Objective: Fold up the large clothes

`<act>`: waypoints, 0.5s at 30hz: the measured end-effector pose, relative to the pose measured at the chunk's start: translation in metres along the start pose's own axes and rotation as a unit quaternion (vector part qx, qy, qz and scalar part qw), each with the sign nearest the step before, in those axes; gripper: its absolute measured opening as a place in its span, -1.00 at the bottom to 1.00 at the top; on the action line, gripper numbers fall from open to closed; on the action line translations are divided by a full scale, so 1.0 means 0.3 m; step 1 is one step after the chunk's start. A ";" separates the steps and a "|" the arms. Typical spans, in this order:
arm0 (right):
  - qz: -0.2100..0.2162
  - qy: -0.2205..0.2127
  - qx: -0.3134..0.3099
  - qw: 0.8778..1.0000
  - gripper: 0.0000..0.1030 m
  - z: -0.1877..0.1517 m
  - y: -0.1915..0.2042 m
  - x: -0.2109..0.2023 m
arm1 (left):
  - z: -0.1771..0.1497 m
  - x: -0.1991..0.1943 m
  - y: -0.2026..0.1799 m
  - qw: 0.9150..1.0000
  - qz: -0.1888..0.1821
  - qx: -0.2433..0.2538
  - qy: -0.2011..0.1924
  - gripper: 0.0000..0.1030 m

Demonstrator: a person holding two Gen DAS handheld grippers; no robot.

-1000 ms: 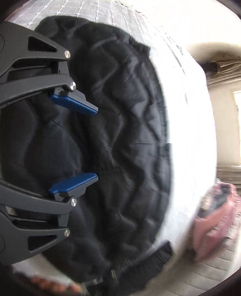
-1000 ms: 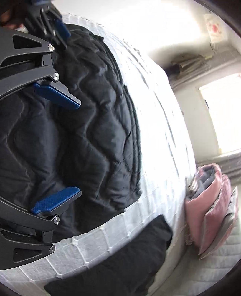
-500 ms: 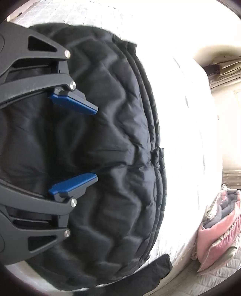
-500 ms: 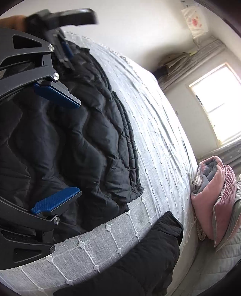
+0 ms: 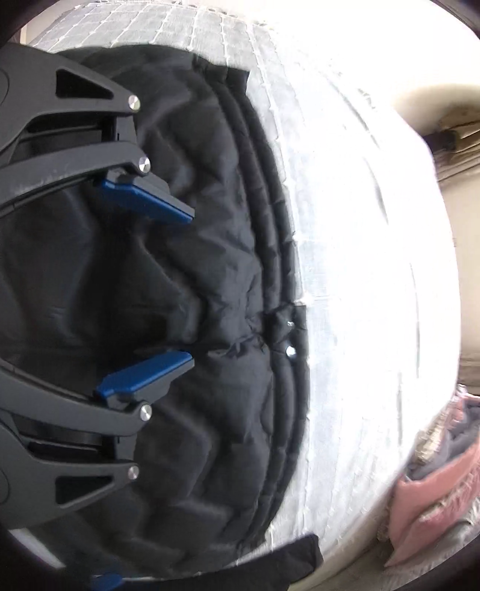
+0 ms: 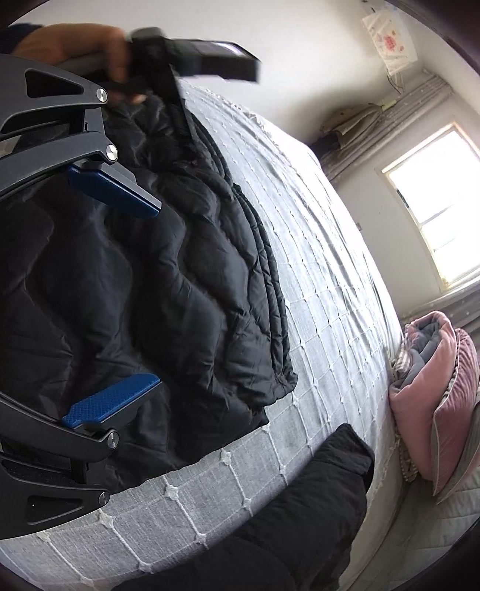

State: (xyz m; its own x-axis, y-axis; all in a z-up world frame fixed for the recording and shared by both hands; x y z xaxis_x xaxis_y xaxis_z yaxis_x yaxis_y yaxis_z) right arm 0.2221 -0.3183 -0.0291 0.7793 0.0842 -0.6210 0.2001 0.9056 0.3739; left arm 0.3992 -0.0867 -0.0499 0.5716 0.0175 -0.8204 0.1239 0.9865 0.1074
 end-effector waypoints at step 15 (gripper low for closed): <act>-0.012 0.011 -0.016 1.000 0.70 -0.018 0.005 0.005 | -0.051 -0.099 0.042 0.999 -0.007 -0.011 -0.050 0.39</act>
State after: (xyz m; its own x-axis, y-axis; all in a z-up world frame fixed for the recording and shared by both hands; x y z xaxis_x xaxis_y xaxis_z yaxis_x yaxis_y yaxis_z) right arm 0.2204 -0.3147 -0.0333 0.7611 0.0711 -0.6447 0.1998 0.9199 0.3374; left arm 0.3715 -0.0723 -0.0328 0.6484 -0.0114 -0.7612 0.1155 0.9898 0.0836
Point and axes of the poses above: each gripper's, at about its wrist camera, not at the fingertips, and x roughly the way its jaws point, y to its left, z to its top, the point moved 4 cm from there along x, roughly the way its jaws point, and after that the axes turned 9 degrees about -y, right-handed, at the moved point
